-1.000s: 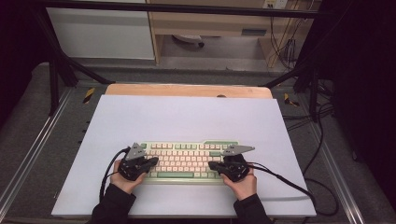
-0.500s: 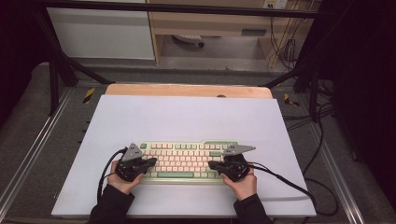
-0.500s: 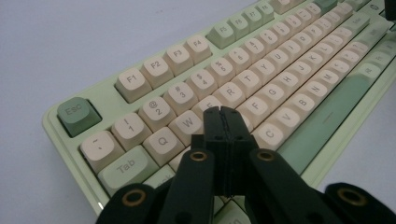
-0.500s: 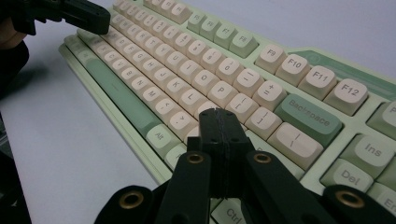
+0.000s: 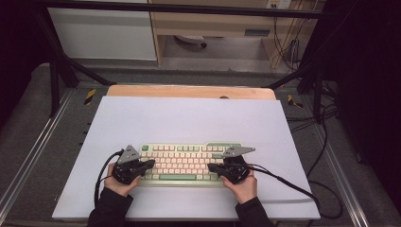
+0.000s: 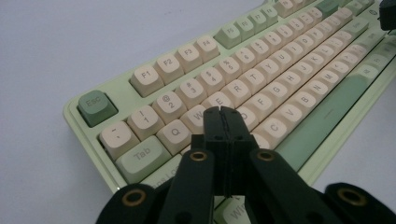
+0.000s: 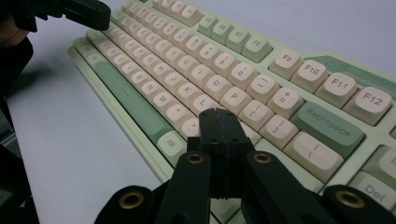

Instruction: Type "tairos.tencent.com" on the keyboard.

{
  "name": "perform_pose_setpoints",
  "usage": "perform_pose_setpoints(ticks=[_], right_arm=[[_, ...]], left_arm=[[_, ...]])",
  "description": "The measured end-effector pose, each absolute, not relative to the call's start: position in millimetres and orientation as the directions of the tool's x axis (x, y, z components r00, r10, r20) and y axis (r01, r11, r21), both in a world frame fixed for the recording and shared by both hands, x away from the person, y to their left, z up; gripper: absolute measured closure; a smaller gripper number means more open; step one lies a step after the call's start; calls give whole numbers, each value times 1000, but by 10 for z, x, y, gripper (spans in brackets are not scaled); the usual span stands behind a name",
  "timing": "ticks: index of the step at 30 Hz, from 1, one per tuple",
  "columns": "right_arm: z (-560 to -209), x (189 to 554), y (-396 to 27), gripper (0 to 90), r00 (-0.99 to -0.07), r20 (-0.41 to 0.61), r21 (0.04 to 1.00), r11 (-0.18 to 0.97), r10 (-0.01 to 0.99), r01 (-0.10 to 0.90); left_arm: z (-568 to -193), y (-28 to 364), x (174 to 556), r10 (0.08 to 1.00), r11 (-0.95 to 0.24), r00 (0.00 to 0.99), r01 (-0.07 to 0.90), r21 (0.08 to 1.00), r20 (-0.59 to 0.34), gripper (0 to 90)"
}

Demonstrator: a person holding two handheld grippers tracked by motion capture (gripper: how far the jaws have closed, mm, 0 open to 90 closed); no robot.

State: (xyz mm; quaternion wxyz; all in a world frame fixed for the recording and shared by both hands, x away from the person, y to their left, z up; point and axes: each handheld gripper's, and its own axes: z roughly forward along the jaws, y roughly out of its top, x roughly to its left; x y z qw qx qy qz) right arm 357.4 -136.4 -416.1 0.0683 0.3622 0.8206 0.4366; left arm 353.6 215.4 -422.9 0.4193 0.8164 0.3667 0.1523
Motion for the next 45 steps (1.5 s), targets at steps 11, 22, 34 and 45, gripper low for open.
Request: perform_pose_setpoints(ticks=[11, 22, 34, 45], right_arm=[[-4178, 3595, -1174, 900, -751, 200, 763, 381, 629, 522], [-4289, 3617, -1083, 900, -752, 201, 746, 400, 627, 533], [-4316, 3617, -1074, 900, -756, 194, 745, 407, 625, 528], [-4316, 3618, -1079, 900, -759, 184, 743, 417, 625, 523]], left_arm=[[-4228, 2167, 3537, 728, -375, 683, 473, 797, -63, 900], [-4228, 2164, 3538, 726, -375, 685, 471, 798, -63, 900], [-4237, 2155, 3539, 723, -380, 688, 470, 796, -61, 900], [-4237, 2155, 3540, 723, -381, 688, 471, 796, -61, 900]])
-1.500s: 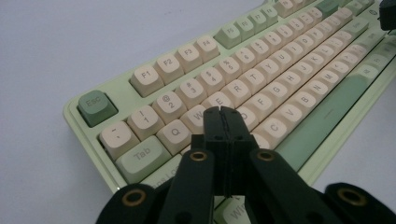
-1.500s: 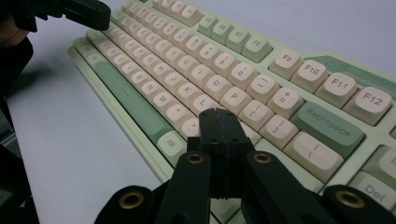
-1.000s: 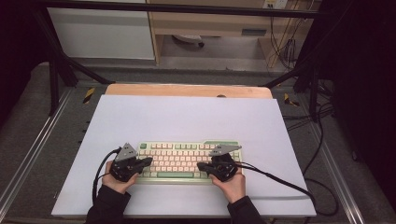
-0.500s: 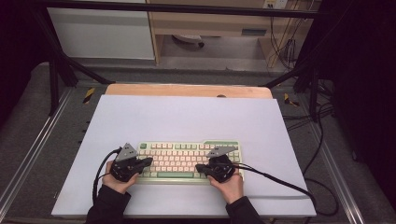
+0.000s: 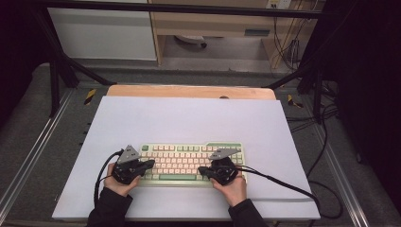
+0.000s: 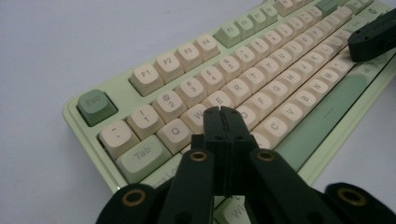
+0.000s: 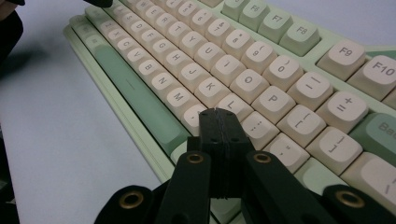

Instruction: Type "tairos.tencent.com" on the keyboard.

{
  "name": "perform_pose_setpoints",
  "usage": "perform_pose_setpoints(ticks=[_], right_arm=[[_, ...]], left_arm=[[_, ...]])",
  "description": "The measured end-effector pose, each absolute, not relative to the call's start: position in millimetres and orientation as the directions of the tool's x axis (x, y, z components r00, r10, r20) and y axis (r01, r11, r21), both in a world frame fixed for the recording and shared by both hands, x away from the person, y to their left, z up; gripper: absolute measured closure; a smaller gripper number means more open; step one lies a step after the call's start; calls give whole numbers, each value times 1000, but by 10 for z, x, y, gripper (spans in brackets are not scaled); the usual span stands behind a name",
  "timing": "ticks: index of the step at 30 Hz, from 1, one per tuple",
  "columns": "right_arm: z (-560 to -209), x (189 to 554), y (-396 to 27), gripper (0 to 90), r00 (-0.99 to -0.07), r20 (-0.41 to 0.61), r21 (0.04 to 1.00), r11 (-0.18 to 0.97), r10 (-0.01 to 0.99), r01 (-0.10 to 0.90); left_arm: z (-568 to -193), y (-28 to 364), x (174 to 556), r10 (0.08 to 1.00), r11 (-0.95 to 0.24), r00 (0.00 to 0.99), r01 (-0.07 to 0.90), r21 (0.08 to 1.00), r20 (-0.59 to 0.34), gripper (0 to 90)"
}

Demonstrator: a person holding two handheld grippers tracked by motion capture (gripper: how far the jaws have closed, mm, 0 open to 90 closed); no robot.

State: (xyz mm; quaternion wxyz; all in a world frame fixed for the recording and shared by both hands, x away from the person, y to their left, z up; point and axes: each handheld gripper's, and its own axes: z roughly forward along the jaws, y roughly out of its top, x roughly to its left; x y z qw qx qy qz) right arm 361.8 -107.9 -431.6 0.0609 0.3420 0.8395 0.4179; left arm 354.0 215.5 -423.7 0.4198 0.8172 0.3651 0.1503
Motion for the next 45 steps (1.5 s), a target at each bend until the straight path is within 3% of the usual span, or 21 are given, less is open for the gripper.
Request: perform_pose_setpoints(ticks=[22, 45], right_arm=[[-4169, 3621, -1388, 900, -727, 182, 767, 368, 662, 526], [-4182, 3601, -1439, 900, -732, 171, 760, 385, 660, 524]], left_arm=[[-4207, 2115, 3518, 717, -382, 695, 461, 801, -58, 900], [-4134, 1808, 3539, 707, -401, 706, 443, 802, -36, 900]])
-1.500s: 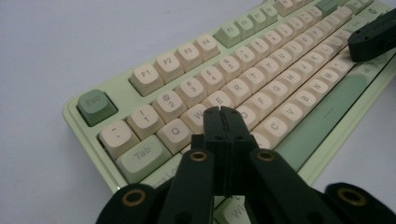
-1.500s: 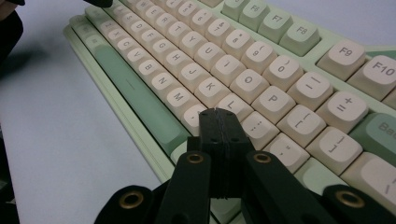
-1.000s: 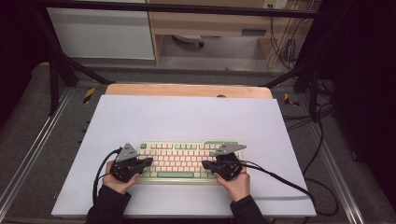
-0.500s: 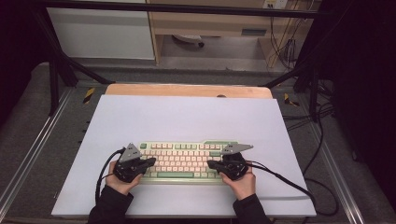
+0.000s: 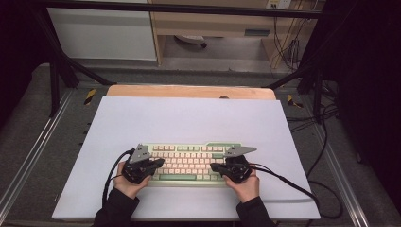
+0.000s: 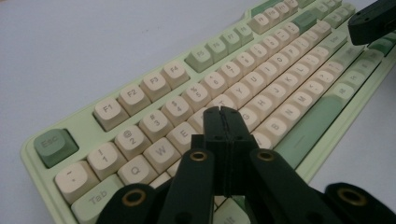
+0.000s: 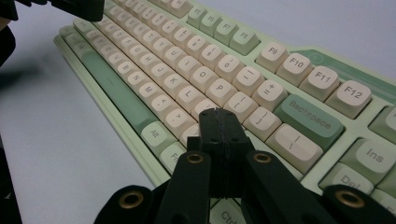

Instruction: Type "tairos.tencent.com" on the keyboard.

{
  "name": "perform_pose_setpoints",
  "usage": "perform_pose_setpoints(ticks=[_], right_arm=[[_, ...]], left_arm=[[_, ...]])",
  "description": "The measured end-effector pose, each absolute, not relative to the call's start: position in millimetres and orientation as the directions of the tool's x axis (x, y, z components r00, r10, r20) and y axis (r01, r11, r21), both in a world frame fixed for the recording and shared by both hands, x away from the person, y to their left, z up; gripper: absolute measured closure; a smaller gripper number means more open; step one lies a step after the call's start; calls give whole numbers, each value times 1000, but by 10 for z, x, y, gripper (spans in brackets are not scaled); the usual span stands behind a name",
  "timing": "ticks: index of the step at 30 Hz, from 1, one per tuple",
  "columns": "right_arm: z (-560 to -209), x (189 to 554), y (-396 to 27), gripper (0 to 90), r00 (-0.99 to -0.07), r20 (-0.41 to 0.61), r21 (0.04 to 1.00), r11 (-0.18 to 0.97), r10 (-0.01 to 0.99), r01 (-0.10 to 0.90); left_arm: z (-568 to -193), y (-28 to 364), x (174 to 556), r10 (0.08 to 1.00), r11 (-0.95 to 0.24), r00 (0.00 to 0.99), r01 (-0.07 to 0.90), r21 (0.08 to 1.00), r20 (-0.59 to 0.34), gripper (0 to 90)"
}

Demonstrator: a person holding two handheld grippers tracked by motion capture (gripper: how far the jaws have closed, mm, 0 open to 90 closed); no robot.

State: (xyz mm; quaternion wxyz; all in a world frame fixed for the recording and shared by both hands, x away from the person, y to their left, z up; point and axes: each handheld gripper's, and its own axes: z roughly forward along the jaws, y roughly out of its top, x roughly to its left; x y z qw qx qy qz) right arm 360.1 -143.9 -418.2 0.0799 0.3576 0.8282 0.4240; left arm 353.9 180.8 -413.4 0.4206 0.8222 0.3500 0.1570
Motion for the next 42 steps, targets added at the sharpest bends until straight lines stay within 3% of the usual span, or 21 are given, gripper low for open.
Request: perform_pose_setpoints(ticks=[15, 42], right_arm=[[-4185, 3597, -1438, 900, -734, 170, 761, 386, 658, 522], [-4187, 3597, -1442, 900, -735, 173, 763, 382, 656, 522]], left_arm=[[-4147, 1546, 3669, 696, -420, 717, 441, 793, -30, 900], [-4328, 1455, 3797, 704, -434, 709, 462, 773, -28, 900]])
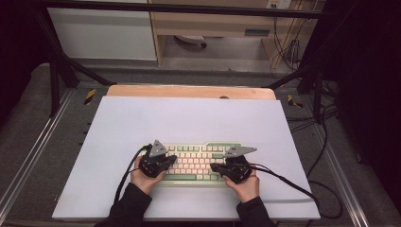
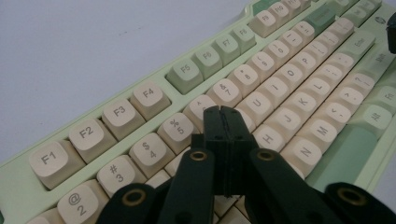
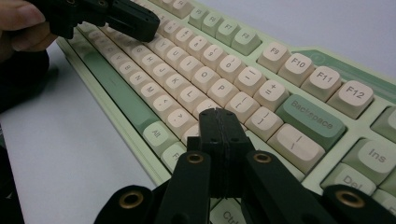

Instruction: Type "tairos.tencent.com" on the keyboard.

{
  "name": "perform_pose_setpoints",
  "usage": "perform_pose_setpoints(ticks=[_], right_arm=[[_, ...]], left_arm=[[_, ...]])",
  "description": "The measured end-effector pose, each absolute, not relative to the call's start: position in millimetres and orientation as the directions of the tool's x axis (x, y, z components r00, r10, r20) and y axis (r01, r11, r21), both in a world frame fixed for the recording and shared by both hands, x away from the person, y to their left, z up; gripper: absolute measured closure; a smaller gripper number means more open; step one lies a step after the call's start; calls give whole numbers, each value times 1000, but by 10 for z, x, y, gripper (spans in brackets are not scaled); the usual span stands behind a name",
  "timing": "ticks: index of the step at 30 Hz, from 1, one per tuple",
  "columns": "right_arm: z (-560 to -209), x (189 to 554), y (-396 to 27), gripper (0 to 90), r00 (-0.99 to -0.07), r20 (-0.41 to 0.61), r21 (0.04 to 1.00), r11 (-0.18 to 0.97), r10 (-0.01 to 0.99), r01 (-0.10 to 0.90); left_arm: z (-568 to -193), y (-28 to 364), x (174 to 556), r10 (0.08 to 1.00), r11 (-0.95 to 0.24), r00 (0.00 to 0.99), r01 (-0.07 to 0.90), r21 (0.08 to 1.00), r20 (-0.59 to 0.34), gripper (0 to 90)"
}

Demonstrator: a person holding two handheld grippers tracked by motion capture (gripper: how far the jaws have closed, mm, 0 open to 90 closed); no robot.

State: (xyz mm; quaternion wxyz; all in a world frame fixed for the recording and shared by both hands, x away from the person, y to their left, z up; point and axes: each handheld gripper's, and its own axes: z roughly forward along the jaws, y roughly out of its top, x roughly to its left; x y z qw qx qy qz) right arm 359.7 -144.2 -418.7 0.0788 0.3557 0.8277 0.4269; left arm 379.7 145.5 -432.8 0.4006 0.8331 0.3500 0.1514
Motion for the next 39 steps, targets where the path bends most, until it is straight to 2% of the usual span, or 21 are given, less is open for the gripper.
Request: perform_pose_setpoints(ticks=[21, 39], right_arm=[[-4176, 3584, -1468, 900, -735, 170, 765, 382, 656, 518], [-4187, 3583, -1478, 900, -733, 174, 762, 382, 657, 523]], left_arm=[[-4217, 1617, 3656, 691, -421, 721, 450, 788, -43, 900], [-4219, 1792, 3720, 736, -395, 675, 478, 784, -41, 900]])
